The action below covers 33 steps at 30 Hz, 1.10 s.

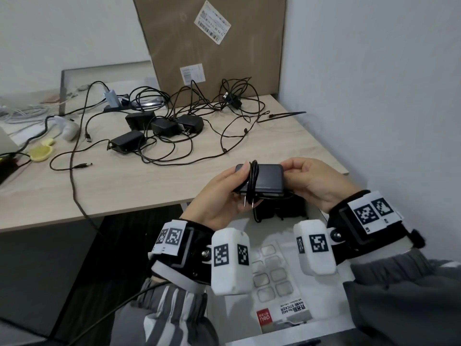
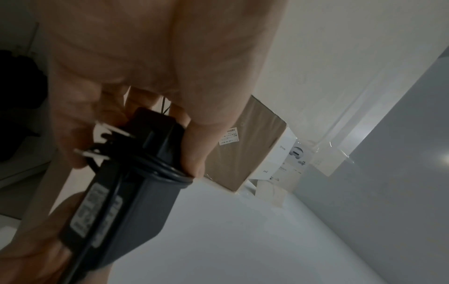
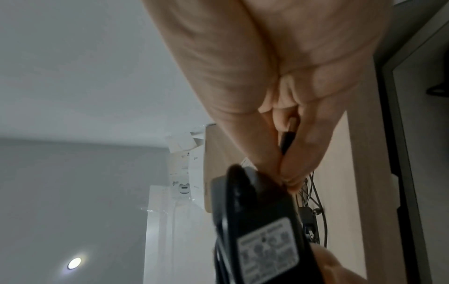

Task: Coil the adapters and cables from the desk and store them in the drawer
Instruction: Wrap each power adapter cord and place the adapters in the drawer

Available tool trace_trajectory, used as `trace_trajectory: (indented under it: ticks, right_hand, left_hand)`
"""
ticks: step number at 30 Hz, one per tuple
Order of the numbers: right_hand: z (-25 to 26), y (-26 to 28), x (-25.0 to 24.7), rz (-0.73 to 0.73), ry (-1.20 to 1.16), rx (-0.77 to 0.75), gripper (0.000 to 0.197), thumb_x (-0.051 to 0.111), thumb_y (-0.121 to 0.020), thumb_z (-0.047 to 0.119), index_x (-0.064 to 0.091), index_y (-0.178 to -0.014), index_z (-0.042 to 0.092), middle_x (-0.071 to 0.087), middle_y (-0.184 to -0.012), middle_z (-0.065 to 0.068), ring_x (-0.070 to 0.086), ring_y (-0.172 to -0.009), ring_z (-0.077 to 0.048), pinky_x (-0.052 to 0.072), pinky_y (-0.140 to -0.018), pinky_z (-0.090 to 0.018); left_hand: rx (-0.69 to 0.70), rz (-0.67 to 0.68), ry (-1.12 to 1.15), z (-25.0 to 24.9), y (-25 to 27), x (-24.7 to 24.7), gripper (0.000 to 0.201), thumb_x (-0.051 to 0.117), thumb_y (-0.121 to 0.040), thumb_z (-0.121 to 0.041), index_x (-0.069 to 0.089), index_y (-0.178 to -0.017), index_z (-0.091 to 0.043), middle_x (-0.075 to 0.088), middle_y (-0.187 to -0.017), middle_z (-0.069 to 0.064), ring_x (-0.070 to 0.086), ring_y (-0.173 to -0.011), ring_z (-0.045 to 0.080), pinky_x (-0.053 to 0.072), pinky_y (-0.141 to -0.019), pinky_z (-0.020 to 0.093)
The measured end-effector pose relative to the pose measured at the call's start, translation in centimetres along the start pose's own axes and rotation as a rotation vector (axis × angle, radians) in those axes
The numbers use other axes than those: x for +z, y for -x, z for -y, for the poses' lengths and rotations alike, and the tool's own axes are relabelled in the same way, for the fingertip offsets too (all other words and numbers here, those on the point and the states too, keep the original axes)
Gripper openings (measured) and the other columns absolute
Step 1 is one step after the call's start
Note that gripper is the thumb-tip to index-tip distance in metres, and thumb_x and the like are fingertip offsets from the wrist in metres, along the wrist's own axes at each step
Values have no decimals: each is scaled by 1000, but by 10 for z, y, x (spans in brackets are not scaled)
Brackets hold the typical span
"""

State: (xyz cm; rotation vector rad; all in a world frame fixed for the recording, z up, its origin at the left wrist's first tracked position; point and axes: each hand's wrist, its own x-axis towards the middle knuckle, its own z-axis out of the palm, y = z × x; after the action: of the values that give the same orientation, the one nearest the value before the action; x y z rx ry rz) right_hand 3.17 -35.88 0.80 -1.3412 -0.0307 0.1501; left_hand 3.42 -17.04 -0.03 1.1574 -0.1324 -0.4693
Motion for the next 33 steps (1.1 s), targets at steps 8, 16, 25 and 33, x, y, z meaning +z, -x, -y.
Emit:
trace_trajectory:
  ticks: [8,16,25,33]
  right_hand:
    - [0,-1,0,-19,-109,20,14,56,-87,-4,64,-95,3,71,-78,-8,68,-67,-12,56,-65,-18]
    - [3,6,5,116,57,-5,30,59,-84,-4,62,-112,3,72,-99,-8,70,-87,-14,54,-70,-19]
    - [0,11,10,63,188,44,18,68,-81,5,59,-96,11,68,-80,-1,66,-66,-6,51,-54,-18]
    - [-2,10,8,-57,88,11,15,69,-78,0,59,-88,5,65,-83,-11,67,-65,-11,54,-58,-17]
  left_hand:
    - [-36,3,-139,3,4,5,39,55,-93,-26,59,-122,-1,56,-102,14,54,-84,19,51,-64,25]
    - [18,-114,-223,9,2,8,26,63,-90,-23,68,-111,-8,66,-92,7,60,-80,17,48,-71,26]
    - [58,-305,-298,16,-6,4,41,80,-73,-37,68,-100,-8,68,-77,0,61,-70,14,48,-71,28]
    - [33,-182,-152,15,-2,7,51,74,-76,-16,57,-122,0,68,-103,11,65,-92,18,51,-86,30]
